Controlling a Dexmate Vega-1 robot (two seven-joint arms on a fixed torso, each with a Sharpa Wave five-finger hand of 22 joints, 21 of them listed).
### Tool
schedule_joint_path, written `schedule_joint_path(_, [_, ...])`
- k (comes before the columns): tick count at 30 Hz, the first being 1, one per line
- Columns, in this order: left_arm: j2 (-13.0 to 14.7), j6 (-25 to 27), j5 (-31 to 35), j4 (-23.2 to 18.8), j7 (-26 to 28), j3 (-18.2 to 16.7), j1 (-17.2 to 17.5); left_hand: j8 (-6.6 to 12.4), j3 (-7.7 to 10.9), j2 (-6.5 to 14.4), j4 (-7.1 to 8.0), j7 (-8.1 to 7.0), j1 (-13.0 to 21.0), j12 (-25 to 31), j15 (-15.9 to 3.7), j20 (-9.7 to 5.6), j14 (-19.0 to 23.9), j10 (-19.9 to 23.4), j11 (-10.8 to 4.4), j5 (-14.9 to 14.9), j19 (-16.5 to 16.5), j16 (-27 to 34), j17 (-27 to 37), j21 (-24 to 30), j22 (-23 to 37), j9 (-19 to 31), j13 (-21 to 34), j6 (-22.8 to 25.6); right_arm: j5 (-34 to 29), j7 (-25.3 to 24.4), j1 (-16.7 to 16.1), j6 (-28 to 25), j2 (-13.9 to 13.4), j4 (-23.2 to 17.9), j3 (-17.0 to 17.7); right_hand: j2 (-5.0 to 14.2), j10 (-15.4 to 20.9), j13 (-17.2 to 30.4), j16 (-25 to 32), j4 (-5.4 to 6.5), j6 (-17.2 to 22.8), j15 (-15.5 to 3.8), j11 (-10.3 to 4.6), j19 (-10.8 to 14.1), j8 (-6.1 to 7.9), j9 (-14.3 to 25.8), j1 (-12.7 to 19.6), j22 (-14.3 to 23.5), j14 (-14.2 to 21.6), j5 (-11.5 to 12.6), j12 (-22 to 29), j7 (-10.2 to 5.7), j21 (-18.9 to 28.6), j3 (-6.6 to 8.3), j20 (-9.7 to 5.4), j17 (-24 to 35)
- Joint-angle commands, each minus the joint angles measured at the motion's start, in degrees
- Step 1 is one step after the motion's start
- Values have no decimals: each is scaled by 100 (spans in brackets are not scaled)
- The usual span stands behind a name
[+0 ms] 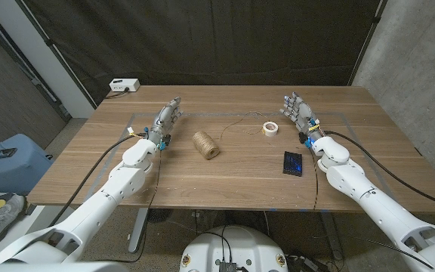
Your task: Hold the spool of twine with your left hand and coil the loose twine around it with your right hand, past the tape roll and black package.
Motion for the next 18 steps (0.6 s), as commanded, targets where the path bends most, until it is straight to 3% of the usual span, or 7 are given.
schedule_joint_path(1, [54,97,15,-247,256,-38,195,33,41,6,-3,12,65,20,26,16,-16,-45,-5,35,51,35,15,20,8,20,28,43,33,-14,-159,-63,-74,-215,13,-11,45,22,33,-18,53,5,-11,33,30,29,46,18,35,20,24,0,31,46,4,17])
schedule_joint_path(14, [71,106,49,-205,182,-15,119,29,47,0,-33,11,83,23,22,13,-9,-16,-27,43,49,33,14,16,7,19,27,48,11,-40,-135,-41,-41,-197,5,-18,49,23,33,-23,51,10,-4,30,30,30,46,18,34,20,26,0,32,58,6,13])
schedule_joint_path(18, [83,126,70,-190,160,-1,78,20,64,-32,-121,31,139,26,-19,23,149,28,-20,63,200,76,14,71,13,18,25,40,10,-68,-133,-45,-21,-188,4,-20,49,23,32,-24,50,1,-7,30,30,30,47,18,31,20,26,-1,33,62,5,12])
